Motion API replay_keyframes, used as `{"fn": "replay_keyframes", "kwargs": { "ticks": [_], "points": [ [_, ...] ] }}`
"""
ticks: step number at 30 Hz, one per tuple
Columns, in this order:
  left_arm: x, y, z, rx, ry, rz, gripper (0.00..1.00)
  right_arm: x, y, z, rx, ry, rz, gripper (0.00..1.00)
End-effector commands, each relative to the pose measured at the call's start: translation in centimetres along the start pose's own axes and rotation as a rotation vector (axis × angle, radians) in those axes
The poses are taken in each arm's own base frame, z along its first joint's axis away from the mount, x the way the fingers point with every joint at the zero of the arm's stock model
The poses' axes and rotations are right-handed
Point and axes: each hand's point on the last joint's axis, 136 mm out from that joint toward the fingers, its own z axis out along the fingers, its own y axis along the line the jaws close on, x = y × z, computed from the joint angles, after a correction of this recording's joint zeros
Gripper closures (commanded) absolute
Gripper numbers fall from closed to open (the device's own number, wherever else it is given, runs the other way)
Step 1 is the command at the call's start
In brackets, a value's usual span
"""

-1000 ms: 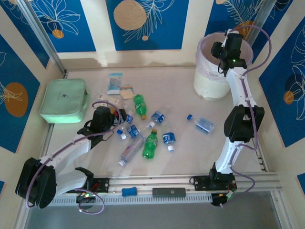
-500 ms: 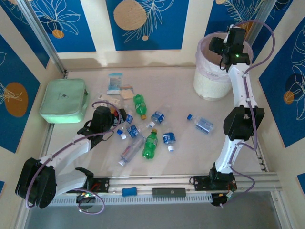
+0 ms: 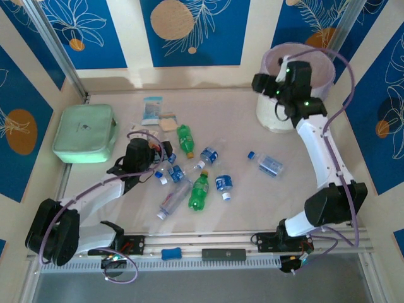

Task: Put the plastic bottles in the bin

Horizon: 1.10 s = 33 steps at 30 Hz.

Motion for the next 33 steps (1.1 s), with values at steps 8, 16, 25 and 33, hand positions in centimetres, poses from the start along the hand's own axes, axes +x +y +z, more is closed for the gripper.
{"fn": "replay_keyframes", "kwargs": {
  "ticks": [8,16,25,33],
  "points": [
    [-1.5,-3.9,0.6,0.113,-0.033,0.039,0.0,16.2,-0.1,0.2,0.054,0.424,0.109,0.18],
    [-0.6,-4.0,0.3,0.132,0.009,0.012,0.0,20.1,-6.7,0.5,0.288,0.585,0.165,0.01],
    [-0.2,-3.7,0.4,0.12,0.026,0.015,0.0,22.6,-11.0,1.1,0.324,0.616,0.308,0.01],
    [-0.1,-3.8,0.8,0.12,0.033,0.01,0.0,25.7,-12.2,0.8,0.338,0.684,0.361,0.01]
  ]
}}
